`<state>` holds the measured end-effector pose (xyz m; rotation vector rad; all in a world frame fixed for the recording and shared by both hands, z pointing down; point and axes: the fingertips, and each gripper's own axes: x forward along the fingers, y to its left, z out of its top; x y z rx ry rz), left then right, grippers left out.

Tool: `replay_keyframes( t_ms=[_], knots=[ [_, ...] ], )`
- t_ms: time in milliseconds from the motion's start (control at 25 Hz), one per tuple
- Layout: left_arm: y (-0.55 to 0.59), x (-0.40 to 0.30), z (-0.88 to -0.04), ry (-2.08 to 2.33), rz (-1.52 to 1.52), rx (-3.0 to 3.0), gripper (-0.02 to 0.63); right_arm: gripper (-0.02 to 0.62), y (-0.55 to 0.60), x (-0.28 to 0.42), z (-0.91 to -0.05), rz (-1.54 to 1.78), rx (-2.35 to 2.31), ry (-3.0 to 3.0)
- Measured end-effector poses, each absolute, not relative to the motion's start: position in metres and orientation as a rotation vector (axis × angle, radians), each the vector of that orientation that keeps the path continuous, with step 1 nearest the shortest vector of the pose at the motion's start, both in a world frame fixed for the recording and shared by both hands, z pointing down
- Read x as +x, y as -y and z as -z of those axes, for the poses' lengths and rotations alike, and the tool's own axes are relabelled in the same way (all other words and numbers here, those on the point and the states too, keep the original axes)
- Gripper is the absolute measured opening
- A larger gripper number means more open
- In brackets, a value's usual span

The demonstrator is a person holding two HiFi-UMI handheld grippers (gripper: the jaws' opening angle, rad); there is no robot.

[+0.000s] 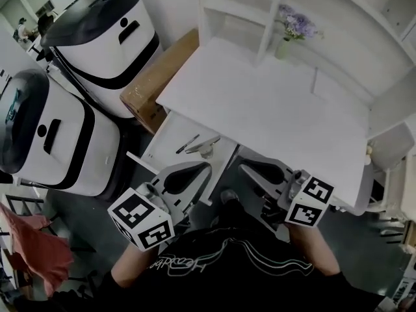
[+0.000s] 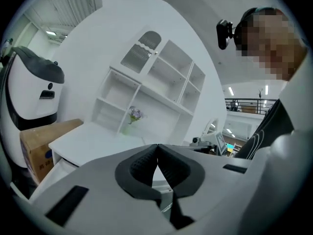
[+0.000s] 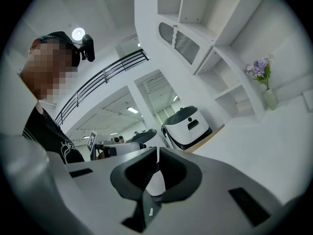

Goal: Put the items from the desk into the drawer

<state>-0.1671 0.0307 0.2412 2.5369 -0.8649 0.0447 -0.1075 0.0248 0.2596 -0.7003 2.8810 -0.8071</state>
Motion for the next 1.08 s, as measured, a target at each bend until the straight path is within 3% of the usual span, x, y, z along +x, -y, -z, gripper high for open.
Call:
replay_keyframes(
  t_ms=[1080],
  knots=[
    [-0.039,-0.166,-0.261,0.913,-0.102,2.531,0.021,0.049,-0.037,-0.114,-0.271,0.746,-0.715,-2.931]
  ],
)
